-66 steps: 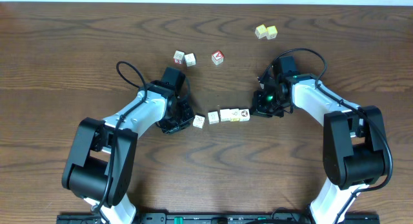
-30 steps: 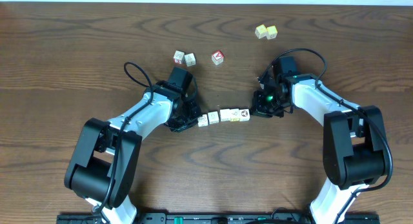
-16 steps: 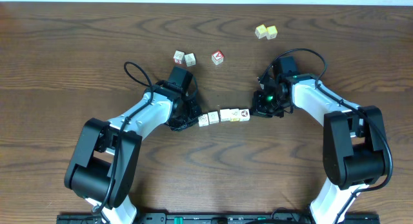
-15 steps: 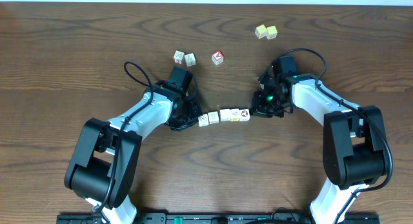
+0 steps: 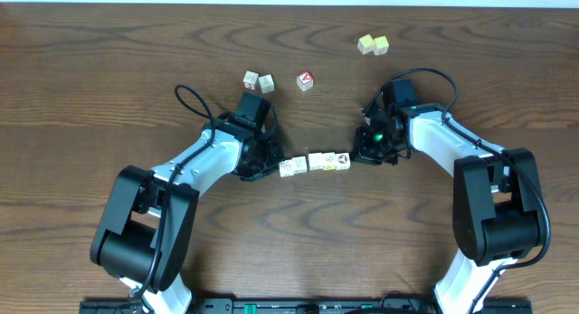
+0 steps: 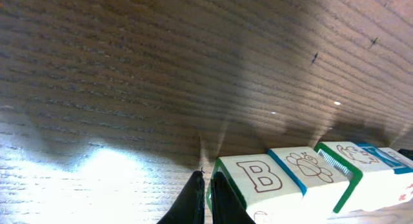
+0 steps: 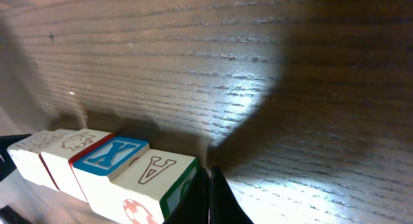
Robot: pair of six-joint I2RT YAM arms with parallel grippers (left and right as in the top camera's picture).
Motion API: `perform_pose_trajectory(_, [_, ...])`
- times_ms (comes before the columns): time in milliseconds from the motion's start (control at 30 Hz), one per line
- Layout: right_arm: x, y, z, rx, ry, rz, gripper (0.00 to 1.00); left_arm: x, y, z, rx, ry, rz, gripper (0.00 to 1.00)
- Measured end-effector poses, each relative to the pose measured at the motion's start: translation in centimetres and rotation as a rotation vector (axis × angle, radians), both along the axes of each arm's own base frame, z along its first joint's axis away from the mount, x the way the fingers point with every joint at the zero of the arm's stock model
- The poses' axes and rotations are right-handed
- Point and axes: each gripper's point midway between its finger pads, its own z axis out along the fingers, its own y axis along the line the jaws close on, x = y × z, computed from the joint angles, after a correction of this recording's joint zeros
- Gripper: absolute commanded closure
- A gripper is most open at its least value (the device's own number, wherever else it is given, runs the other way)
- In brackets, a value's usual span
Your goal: Lift 5 blocks
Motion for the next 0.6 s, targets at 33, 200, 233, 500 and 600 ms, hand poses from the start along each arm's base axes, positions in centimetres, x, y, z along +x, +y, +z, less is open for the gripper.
perform_pose_trajectory(33, [0.1,0.0,0.0,0.001,-0.001,-0.003,0.99,0.0,0.0,0.0,0.000,-0.001,-0.001,0.93])
perform_pose_trajectory(200, [0.1,0.0,0.0,0.001,0.003,-0.013,0.99,0.4,-0.2,0.1,-0.007,-0.017,-0.003,0.93])
perform_pose_trajectory(233, [0.1,0.0,0.0,0.002,0.004,-0.017,0.99,0.5,-0.2,0.1,-0.008,-0.021,-0.003,0.93])
perform_pose_trajectory(500, [0.3,0.1,0.0,0.005,0.008,-0.037,0.99,1.1,-0.4,0.3,-0.019,-0.049,-0.003,0.93])
perform_pose_trajectory(600, [0.3,0.1,0.0,0.005,0.011,-0.043,0.99,1.2,-0.5,0.4,-0.021,-0.052,-0.003,0.93])
